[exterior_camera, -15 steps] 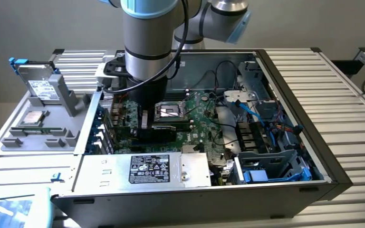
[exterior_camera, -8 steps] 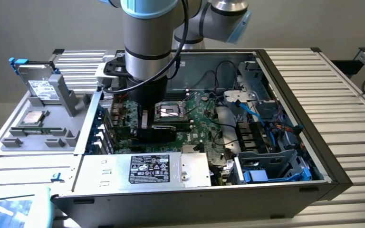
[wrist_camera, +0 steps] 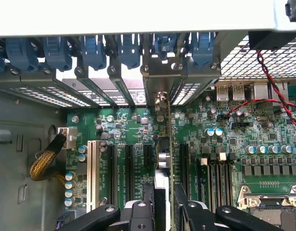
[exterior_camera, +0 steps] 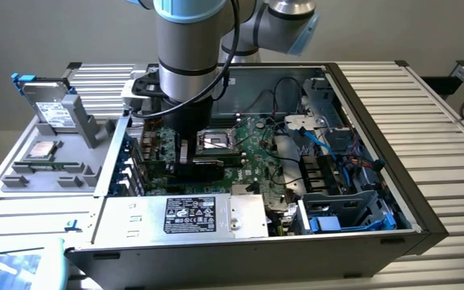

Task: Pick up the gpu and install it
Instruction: 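Insert the gpu into the slot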

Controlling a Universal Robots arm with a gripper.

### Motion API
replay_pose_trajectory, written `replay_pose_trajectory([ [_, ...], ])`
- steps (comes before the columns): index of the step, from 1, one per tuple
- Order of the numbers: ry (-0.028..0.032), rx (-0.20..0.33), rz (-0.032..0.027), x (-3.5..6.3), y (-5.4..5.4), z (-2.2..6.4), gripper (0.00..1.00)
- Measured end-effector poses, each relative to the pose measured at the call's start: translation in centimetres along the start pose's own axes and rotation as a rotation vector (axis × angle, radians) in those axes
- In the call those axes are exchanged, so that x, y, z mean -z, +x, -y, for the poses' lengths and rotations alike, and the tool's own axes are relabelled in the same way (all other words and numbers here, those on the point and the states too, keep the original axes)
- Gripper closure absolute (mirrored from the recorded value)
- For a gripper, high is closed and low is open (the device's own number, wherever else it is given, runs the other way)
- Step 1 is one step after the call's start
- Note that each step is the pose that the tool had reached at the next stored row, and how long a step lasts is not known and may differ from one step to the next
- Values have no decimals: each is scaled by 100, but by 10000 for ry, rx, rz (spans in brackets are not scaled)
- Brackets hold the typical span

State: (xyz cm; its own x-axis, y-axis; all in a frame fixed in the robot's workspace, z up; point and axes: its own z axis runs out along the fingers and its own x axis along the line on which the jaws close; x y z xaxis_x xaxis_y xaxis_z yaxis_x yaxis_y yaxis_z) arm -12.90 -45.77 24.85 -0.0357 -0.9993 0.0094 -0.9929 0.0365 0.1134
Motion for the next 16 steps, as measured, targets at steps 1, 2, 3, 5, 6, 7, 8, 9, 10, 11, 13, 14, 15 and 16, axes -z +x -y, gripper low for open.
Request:
replay_pose_trajectory([
  [1, 0, 0, 0, 0, 0, 0, 73],
  [2, 0, 0, 0, 0, 0, 0, 73],
  [3, 0, 0, 0, 0, 0, 0, 73],
  [5, 0, 0, 0, 0, 0, 0, 73],
  [6, 0, 0, 0, 0, 0, 0, 73],
  [7, 0, 0, 0, 0, 0, 0, 73],
  [8, 0, 1, 0, 0, 0, 0, 73],
  [9, 0, 0, 0, 0, 0, 0, 73],
  [10, 0, 0, 0, 0, 0, 0, 73],
  [11, 0, 0, 0, 0, 0, 0, 73],
  [13, 0, 0, 0, 0, 0, 0, 73],
  [14, 0, 0, 0, 0, 0, 0, 73],
  [15, 0, 0, 0, 0, 0, 0, 73],
  [16, 0, 0, 0, 0, 0, 0, 73],
])
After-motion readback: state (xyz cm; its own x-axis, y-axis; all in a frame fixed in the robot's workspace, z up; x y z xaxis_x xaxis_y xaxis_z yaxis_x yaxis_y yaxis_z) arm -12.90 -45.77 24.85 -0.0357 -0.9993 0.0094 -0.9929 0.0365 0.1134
